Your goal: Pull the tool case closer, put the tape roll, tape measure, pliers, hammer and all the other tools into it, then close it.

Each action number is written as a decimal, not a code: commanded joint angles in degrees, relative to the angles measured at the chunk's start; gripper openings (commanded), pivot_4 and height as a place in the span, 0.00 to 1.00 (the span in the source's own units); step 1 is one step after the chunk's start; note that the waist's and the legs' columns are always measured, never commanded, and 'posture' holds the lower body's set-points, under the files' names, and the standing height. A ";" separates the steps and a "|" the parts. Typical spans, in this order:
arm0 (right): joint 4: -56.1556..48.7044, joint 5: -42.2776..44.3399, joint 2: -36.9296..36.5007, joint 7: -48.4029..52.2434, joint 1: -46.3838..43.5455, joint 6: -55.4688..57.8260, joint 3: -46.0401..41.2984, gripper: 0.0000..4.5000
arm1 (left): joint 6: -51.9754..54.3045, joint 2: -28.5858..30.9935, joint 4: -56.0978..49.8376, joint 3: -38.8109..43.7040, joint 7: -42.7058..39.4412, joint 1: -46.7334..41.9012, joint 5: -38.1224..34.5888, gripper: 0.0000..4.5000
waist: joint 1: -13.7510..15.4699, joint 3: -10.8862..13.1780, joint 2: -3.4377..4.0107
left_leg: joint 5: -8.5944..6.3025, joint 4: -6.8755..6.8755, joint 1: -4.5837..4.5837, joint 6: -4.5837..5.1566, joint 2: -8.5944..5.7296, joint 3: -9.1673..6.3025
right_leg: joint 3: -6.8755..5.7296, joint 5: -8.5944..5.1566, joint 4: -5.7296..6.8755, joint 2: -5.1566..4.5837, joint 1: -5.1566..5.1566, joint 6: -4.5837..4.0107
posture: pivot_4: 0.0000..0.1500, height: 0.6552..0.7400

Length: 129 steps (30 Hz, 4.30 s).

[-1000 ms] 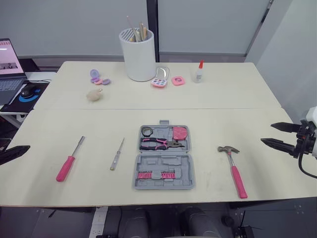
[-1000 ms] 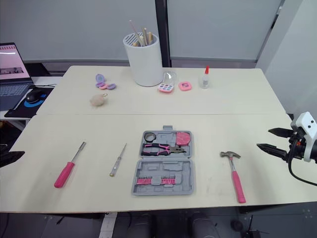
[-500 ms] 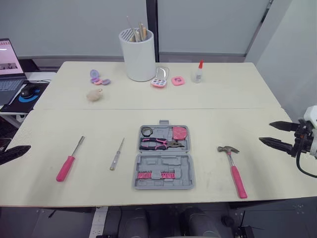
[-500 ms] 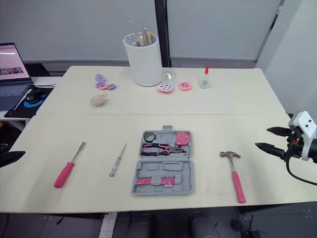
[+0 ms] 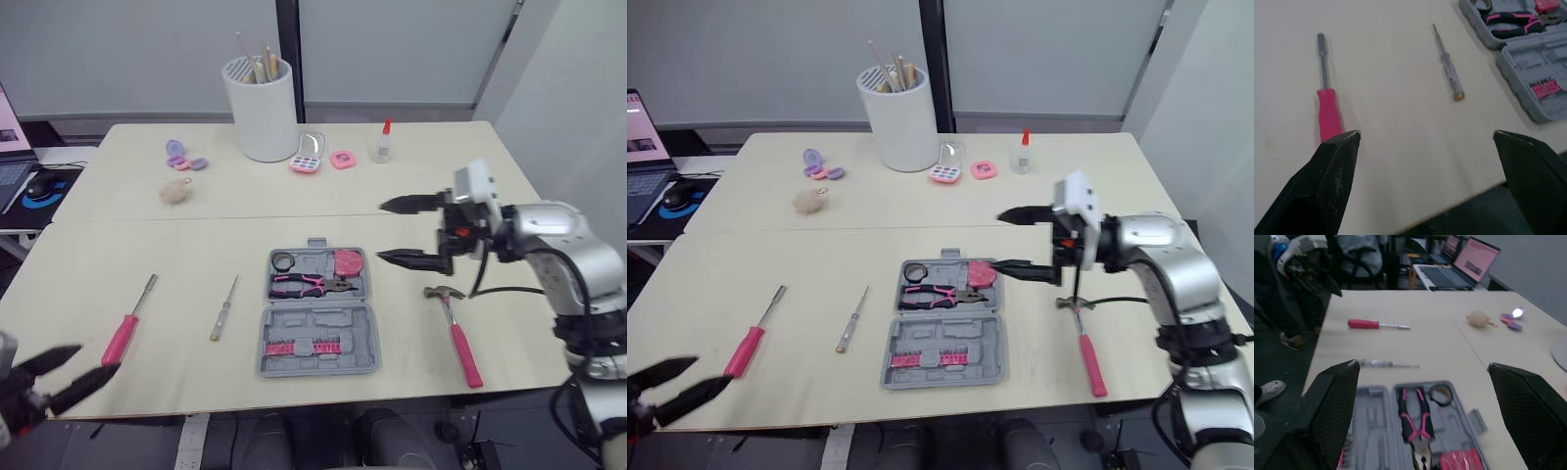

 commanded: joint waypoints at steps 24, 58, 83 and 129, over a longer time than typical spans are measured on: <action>-1.19 -2.07 1.21 2.12 -0.36 -2.25 4.02 0.99 | 1.07 -15.42 -25.81 -24.69 34.22 -7.49 7.60 1.00 | 1.76 -0.06 -0.07 | 0.01 0.07 0.03 0.01 -0.04 -0.05 | 0.08 -0.01 -0.01 0.16 0.07 -0.03 | 1.00 1.00; -10.81 0.20 -2.02 -4.92 4.24 4.22 2.43 0.99 | 1.79 -23.74 1.01 -44.95 52.04 -34.12 23.24 1.00 | 2.24 -0.06 -0.09 | 0.01 0.08 -0.01 0.00 -0.08 -0.13 | 0.02 0.03 -0.03 0.21 0.12 0.03 | 1.00 1.00; -11.51 0.62 -2.40 -5.91 4.75 4.50 2.40 1.00 | 2.98 -23.66 4.37 -43.94 53.90 -35.49 24.77 0.04 | 2.23 -0.06 -0.09 | 0.01 0.07 0.01 0.00 -0.08 -0.12 | 0.03 0.03 -0.03 0.21 0.13 0.04 | 1.00 1.00; -15.78 -3.26 -10.73 -5.53 11.98 4.32 3.31 1.00 | -26.74 2.64 15.07 -69.40 -4.78 -60.20 28.67 0.04 | 2.28 0.07 0.05 | 0.00 0.04 -0.29 0.00 -0.08 -0.12 | -0.01 0.03 -0.39 0.57 -0.01 0.05 | 1.00 1.00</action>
